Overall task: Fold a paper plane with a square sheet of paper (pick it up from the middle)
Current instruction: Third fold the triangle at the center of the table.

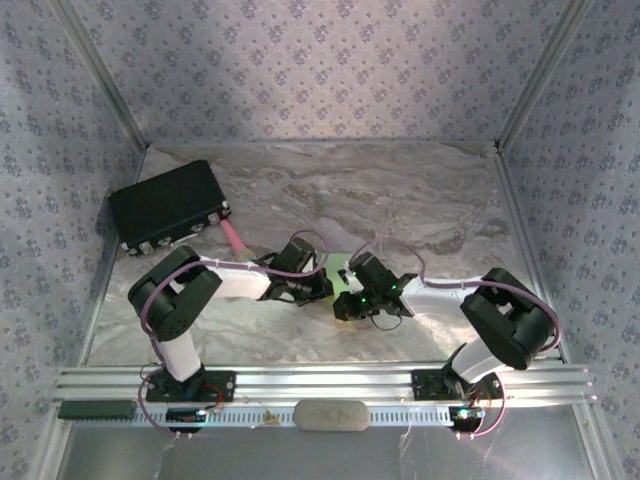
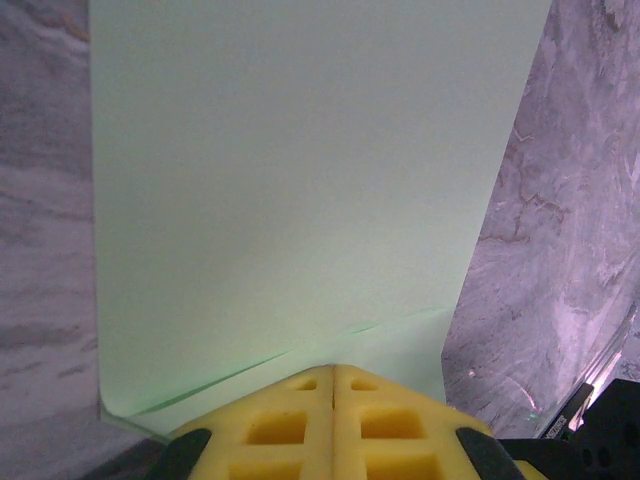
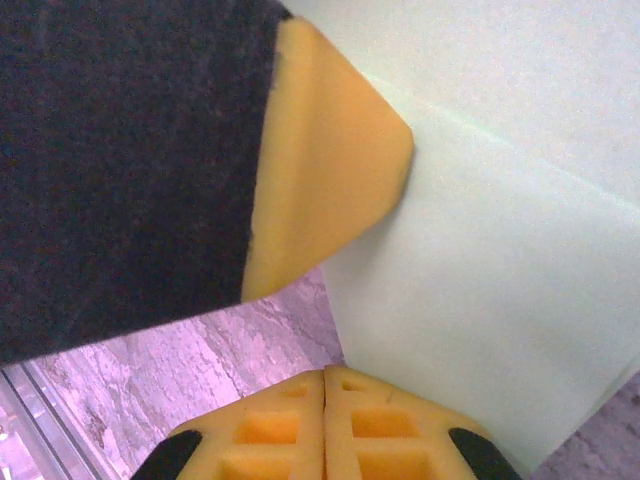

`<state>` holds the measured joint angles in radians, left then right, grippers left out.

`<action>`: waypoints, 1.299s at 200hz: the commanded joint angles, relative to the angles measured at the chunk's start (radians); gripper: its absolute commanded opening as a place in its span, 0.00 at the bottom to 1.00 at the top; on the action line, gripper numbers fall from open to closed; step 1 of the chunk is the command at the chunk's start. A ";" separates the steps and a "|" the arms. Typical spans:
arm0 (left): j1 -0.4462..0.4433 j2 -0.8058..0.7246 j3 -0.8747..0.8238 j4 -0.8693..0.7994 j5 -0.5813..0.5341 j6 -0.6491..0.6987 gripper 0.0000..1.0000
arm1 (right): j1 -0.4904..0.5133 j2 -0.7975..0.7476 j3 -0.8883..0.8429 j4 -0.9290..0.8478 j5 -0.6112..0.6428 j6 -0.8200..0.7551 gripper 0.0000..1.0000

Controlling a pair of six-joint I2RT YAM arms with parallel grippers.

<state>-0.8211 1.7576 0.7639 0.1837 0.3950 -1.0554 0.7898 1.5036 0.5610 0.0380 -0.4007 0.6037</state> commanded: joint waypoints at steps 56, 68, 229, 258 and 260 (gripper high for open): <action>-0.003 0.051 -0.008 -0.064 -0.050 0.020 0.00 | -0.018 -0.116 -0.173 0.037 -0.052 0.108 0.11; -0.003 0.052 -0.007 -0.062 -0.048 0.020 0.00 | -0.021 -0.129 -0.193 0.037 -0.056 0.116 0.11; -0.005 0.040 -0.016 -0.044 -0.040 0.016 0.00 | -0.064 -0.063 0.004 -0.010 -0.058 0.136 0.09; -0.005 0.041 -0.013 -0.042 -0.039 0.018 0.00 | -0.063 -0.058 -0.020 -0.049 -0.036 0.137 0.09; -0.004 0.042 -0.012 -0.042 -0.040 0.017 0.00 | -0.063 -0.058 -0.024 -0.052 -0.034 0.137 0.08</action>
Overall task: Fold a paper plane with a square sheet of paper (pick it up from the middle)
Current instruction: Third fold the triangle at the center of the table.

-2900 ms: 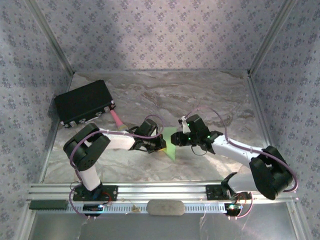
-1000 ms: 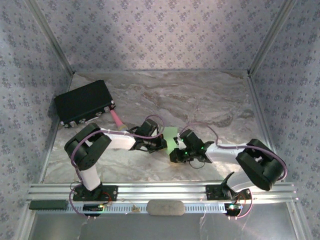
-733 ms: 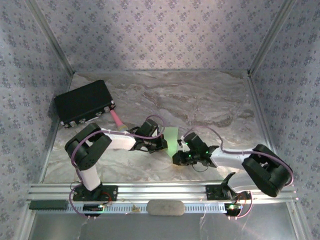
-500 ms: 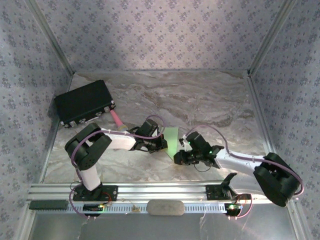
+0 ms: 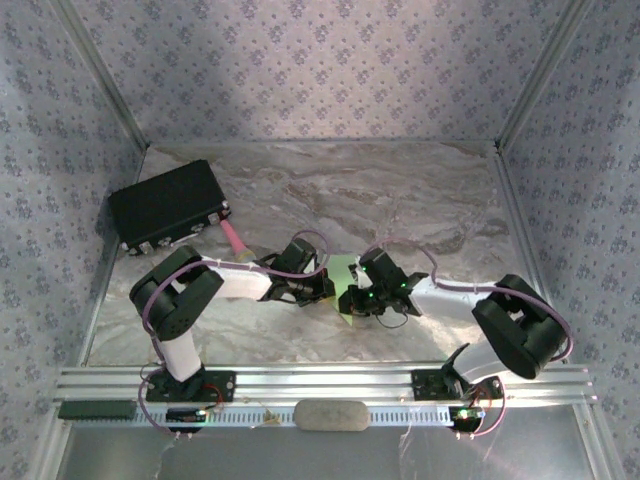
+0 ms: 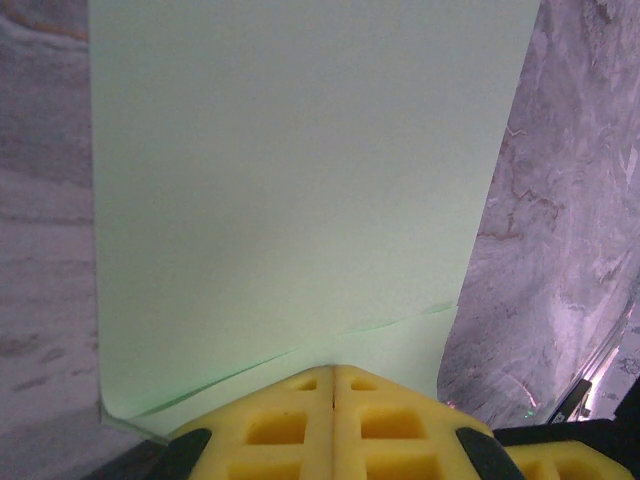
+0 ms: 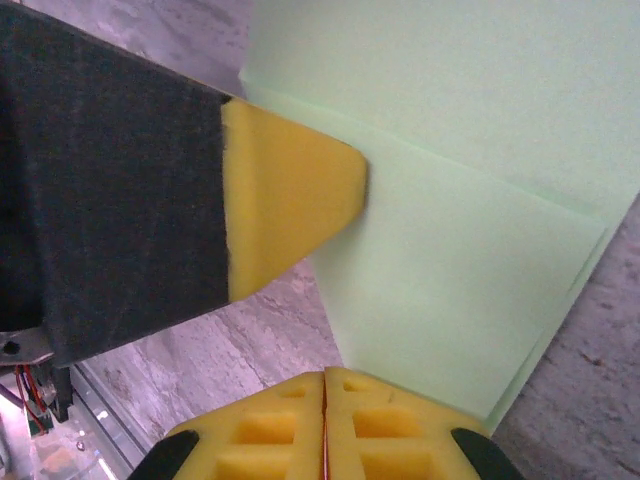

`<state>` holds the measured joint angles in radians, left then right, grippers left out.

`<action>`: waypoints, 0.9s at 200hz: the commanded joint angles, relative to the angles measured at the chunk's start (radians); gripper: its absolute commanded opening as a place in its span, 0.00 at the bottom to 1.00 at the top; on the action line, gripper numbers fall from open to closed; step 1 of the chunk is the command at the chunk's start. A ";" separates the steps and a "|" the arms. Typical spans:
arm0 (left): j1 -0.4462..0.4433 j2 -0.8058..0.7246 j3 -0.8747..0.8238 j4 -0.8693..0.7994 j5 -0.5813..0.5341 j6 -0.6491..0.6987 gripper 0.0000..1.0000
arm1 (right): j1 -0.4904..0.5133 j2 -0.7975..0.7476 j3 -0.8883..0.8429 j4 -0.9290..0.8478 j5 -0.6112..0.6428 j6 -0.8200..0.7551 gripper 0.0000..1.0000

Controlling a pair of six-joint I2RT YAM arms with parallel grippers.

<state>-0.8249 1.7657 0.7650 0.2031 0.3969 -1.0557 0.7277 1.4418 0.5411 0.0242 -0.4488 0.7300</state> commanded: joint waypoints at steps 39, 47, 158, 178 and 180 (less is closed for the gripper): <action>0.001 0.023 0.001 -0.059 -0.035 0.033 0.00 | -0.003 0.007 -0.099 -0.019 0.022 0.065 0.07; 0.000 0.014 0.006 -0.062 -0.039 0.045 0.00 | -0.005 0.006 -0.112 -0.019 0.031 0.072 0.06; -0.049 -0.099 0.019 -0.081 -0.045 0.052 0.04 | -0.017 0.014 -0.118 -0.021 0.048 0.092 0.02; -0.068 -0.064 0.020 -0.044 -0.032 0.033 0.04 | -0.019 0.014 -0.119 -0.021 0.048 0.094 0.02; -0.069 -0.060 0.021 -0.042 -0.031 0.033 0.04 | -0.018 0.014 -0.119 -0.021 0.047 0.096 0.02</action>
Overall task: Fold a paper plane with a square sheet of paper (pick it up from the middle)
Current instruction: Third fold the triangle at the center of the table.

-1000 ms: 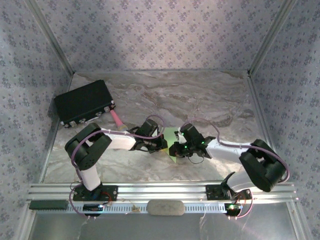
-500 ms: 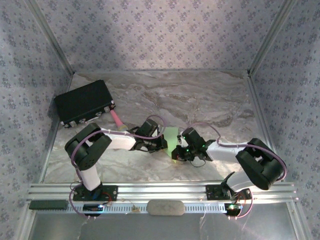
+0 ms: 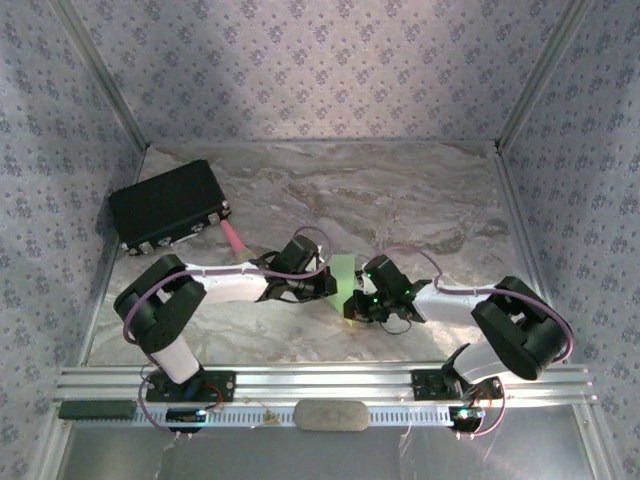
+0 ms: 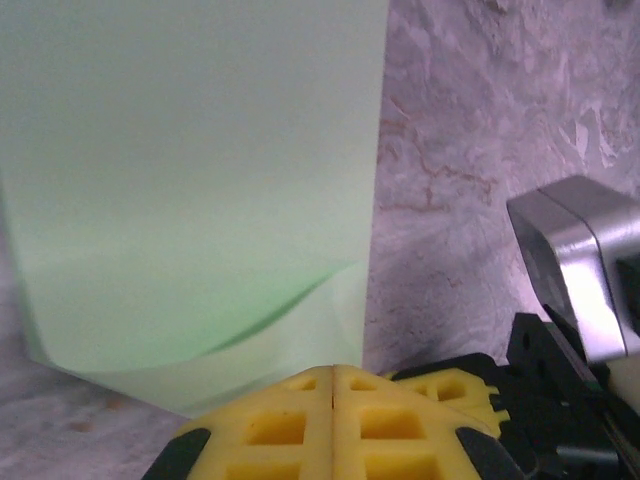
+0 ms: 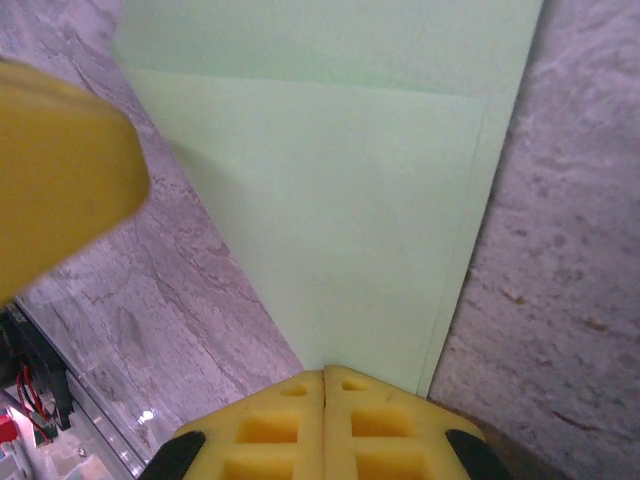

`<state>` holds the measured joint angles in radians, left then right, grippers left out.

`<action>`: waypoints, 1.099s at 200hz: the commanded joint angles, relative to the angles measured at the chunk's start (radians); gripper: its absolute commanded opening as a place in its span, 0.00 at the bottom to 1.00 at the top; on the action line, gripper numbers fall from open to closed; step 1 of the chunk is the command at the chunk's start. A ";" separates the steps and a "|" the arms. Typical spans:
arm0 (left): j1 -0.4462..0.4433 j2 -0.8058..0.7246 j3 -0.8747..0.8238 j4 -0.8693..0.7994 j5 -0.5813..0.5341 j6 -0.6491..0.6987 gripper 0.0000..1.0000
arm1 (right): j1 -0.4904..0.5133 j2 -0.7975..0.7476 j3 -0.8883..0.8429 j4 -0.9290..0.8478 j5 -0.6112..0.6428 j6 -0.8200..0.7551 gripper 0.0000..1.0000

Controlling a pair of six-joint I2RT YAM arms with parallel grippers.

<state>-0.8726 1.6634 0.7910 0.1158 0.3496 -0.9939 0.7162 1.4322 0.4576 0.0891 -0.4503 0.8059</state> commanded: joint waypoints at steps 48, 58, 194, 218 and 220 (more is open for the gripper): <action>-0.012 0.115 -0.011 0.020 -0.020 -0.038 0.02 | -0.009 0.021 -0.036 -0.088 0.047 0.017 0.02; -0.004 0.123 -0.026 0.031 -0.026 -0.041 0.02 | -0.008 0.020 -0.037 -0.086 0.047 0.017 0.02; 0.012 0.132 -0.044 0.065 -0.001 -0.028 0.01 | -0.014 0.058 0.094 -0.008 -0.004 -0.001 0.03; 0.014 0.128 -0.043 0.066 -0.005 -0.027 0.01 | -0.016 0.096 0.084 -0.074 0.033 -0.019 0.02; 0.014 0.128 -0.043 0.066 -0.005 -0.027 0.01 | -0.014 0.097 0.080 -0.073 0.034 -0.020 0.02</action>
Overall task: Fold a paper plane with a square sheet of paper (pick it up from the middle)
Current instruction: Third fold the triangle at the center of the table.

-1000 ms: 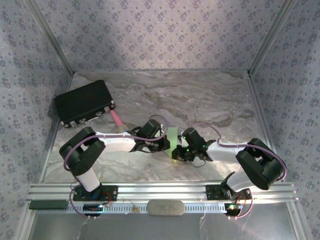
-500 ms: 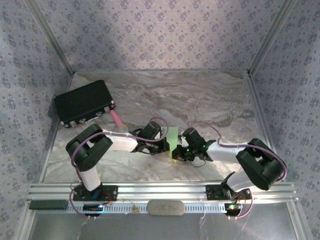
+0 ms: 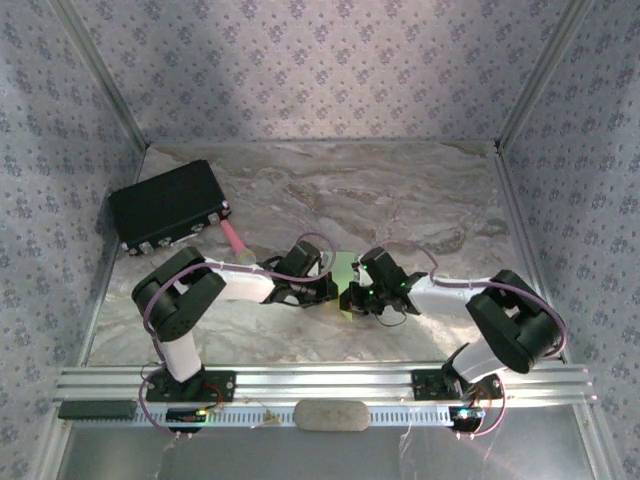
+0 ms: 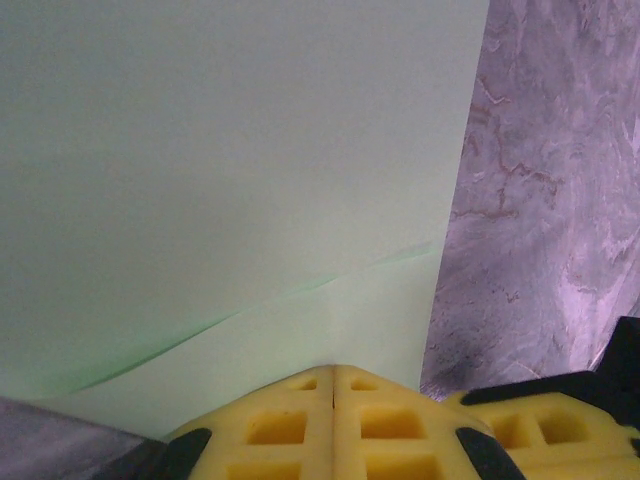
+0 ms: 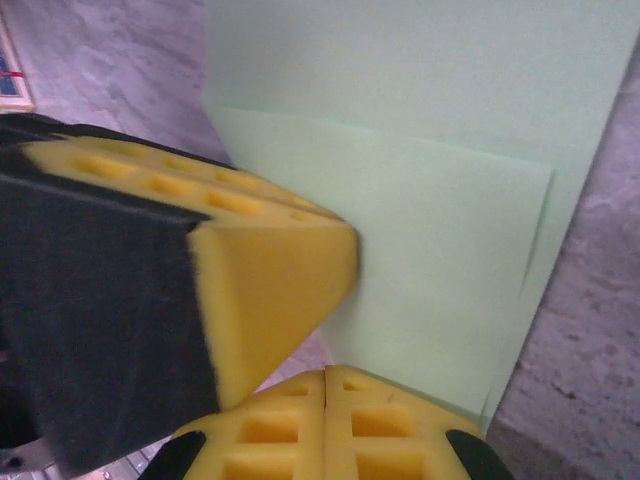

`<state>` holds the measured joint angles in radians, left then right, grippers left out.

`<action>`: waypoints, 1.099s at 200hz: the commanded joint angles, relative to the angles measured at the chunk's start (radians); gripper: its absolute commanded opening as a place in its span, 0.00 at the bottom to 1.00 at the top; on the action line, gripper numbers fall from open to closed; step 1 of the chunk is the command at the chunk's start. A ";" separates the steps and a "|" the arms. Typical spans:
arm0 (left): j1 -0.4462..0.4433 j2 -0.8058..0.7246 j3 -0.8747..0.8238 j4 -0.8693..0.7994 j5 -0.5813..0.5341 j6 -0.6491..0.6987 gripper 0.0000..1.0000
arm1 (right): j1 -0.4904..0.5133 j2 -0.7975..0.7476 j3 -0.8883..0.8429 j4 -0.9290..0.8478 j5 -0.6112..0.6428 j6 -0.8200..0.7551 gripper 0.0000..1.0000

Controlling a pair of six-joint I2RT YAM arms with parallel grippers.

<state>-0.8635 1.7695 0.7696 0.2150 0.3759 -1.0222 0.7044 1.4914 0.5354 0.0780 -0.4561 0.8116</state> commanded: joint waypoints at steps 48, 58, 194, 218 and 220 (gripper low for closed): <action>0.030 0.013 -0.021 -0.030 -0.031 0.013 0.02 | -0.007 0.006 -0.076 -0.082 0.059 -0.021 0.01; 0.041 0.009 -0.023 -0.024 -0.031 0.019 0.02 | -0.008 0.001 -0.082 -0.084 0.057 -0.021 0.01; 0.180 0.005 -0.007 -0.112 -0.051 0.066 0.01 | -0.008 0.006 -0.079 -0.081 0.051 -0.023 0.00; 0.190 -0.010 0.007 -0.121 -0.046 0.075 0.02 | -0.008 0.011 -0.077 -0.077 0.045 -0.023 0.00; 0.189 -0.010 0.008 -0.122 -0.045 0.075 0.01 | -0.008 0.010 -0.077 -0.077 0.045 -0.024 0.00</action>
<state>-0.7136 1.7683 0.7650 0.1993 0.4278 -0.9840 0.6994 1.4818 0.4950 0.1230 -0.4347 0.8040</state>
